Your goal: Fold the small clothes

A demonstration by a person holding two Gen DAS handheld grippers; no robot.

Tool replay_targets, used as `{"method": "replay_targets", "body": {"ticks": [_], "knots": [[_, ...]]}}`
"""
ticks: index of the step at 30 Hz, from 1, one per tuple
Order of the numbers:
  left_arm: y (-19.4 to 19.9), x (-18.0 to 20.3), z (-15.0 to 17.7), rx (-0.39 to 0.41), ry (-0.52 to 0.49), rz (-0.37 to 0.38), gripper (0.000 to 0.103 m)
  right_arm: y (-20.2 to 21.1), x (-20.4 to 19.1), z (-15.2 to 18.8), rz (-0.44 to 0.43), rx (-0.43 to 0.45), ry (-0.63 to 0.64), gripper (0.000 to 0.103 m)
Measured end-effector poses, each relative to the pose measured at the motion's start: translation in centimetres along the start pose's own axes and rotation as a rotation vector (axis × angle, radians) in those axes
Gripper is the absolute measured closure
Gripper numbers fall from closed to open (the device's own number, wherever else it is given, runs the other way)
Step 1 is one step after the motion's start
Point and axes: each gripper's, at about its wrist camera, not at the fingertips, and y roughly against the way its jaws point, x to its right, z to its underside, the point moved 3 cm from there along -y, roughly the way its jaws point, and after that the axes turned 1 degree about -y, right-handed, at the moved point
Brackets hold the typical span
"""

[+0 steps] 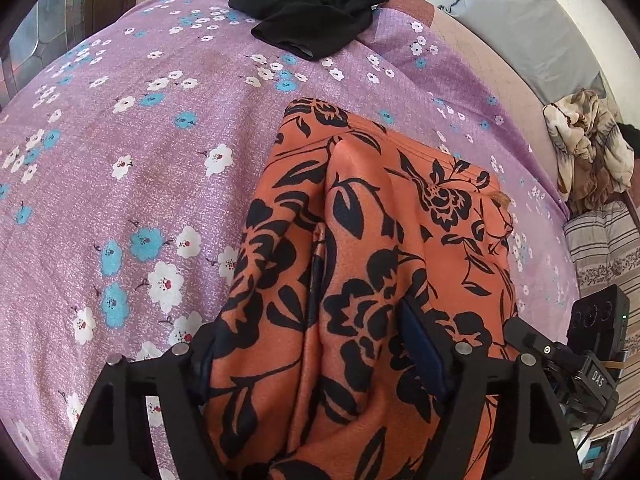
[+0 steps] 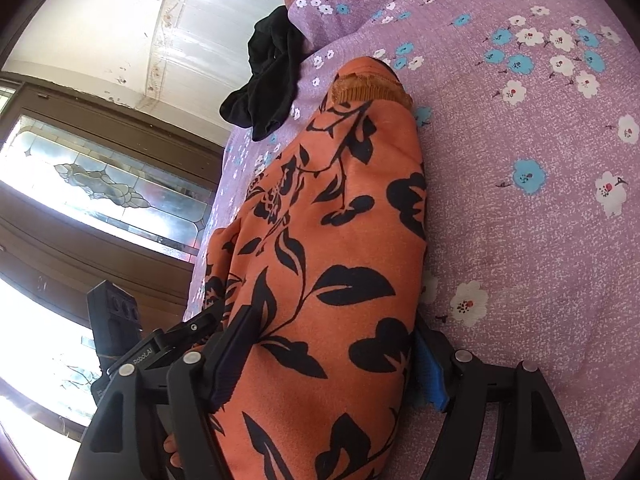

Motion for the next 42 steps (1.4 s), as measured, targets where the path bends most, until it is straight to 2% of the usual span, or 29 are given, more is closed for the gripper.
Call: {"method": "replay_targets", "body": {"ticks": [6, 21, 37, 42], "knots": [[0.3, 0.8, 0.3, 0.026, -0.051, -0.057, 0.025, -0.2, -0.3, 0.2, 0.0, 0.013, 0.024, 0.024], [0.8, 1.8, 0.3, 0.063, -0.129, -0.133, 0.025, -0.2, -0.5, 0.3, -0.001, 0.017, 0.032, 0.022], [0.6, 1.8, 0.2, 0.05, -0.122, -0.122, 0.025, -0.4, -0.7, 0.4, -0.002, 0.02, 0.043, 0.021], [1.2, 0.5, -0.6, 0.006, -0.055, -0.029, 0.025, 0.0, -0.4, -0.6, 0.0, -0.03, -0.001, 0.021]]}}
